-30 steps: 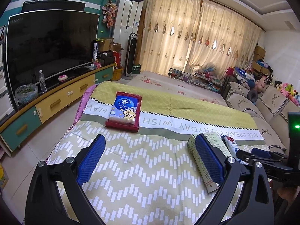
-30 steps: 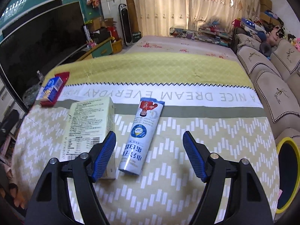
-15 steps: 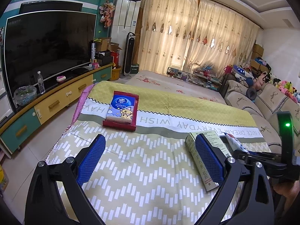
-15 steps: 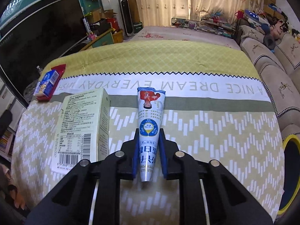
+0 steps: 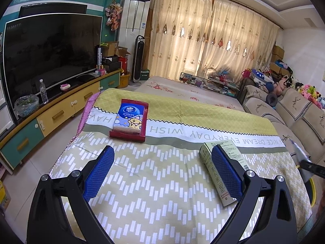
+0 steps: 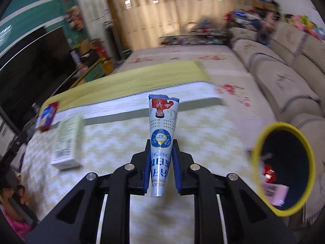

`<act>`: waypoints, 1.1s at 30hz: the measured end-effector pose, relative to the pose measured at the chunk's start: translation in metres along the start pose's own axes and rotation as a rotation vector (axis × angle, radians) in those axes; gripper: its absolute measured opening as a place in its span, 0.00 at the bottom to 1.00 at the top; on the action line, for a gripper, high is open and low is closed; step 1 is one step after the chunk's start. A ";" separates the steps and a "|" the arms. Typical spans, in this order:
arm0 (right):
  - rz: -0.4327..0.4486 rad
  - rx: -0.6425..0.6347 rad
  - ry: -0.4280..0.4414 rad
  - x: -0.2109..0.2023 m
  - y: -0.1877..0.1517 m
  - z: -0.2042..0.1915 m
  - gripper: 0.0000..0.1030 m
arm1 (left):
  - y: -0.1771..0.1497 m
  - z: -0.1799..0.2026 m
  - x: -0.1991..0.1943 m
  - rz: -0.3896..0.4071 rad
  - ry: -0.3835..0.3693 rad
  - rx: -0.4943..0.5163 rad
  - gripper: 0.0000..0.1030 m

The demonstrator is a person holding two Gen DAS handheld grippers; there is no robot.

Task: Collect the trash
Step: 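Carry the white tube over the bin and release it with the right gripper, then move the left gripper to the pale green drink box and grasp it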

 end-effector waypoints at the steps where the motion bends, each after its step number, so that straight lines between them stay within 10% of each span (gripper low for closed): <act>1: 0.000 0.023 -0.020 0.000 -0.001 0.014 0.18 | 0.000 0.000 0.001 -0.001 0.000 0.002 0.92; 16: -0.084 0.283 -0.305 0.028 -0.037 0.196 0.21 | -0.001 0.005 0.004 -0.014 0.005 0.036 0.92; 33: -0.082 0.336 -0.320 0.031 -0.042 0.213 0.38 | -0.009 0.019 0.016 -0.066 -0.019 0.052 0.92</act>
Point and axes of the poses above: each gripper's, at about its wrist camera, not at the fingertips, and x roughly the way its jaws point, z to its right, y to its top, the point moved 8 cm from there along x, roughly the way its jaws point, and after that the axes turned 13 degrees about -y, right-handed, at the moved point
